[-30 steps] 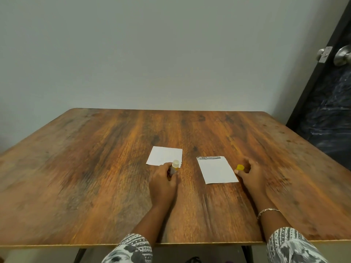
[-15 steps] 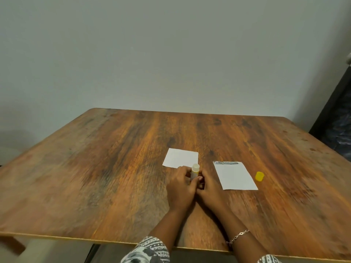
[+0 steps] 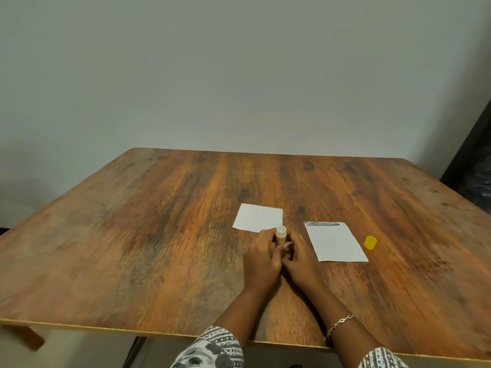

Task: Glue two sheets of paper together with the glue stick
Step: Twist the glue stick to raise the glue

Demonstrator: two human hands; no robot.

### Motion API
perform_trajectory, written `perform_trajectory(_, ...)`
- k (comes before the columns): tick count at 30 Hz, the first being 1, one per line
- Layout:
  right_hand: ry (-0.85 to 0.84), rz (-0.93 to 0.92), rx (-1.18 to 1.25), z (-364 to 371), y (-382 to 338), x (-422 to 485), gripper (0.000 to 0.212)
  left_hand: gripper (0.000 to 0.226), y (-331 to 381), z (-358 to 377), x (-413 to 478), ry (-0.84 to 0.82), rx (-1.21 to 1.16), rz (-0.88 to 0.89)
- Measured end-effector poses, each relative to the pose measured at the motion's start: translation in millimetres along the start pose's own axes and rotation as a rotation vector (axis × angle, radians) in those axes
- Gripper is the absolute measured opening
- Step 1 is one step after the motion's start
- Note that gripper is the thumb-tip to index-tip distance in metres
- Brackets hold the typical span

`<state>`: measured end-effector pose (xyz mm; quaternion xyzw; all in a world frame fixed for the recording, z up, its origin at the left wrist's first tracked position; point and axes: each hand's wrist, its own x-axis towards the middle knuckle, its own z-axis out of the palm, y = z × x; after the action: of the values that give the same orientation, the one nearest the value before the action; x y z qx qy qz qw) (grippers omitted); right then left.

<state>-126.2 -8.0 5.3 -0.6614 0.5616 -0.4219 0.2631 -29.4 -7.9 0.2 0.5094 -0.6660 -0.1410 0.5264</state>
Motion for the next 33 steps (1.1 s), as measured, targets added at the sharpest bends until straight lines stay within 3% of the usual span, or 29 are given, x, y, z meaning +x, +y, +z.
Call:
perform_trajectory(19, 0.092, -0.011, -0.026, 4.6, 5.5, 2.6, 0.026, 0.026, -2.3, 1.5, 2.0, -0.031, 0.030, 0.063)
perform_trajectory(22, 0.079, -0.024, -0.023, 3.9, 4.7, 3.0, 0.032, 0.023, -2.9, 0.5, 3.6, -0.011, -0.006, 0.053)
perform_trajectory(28, 0.115, 0.003, -0.074, 7.6, 6.1, 0.2, 0.021, 0.016, 0.0, -0.3, -1.1, -0.003, 0.036, 0.070)
perform_trajectory(33, 0.101, 0.009, -0.019, 6.4, 8.0, -0.3, 0.031, 0.021, -1.3, 3.2, -1.8, 0.000, 0.064, 0.089)
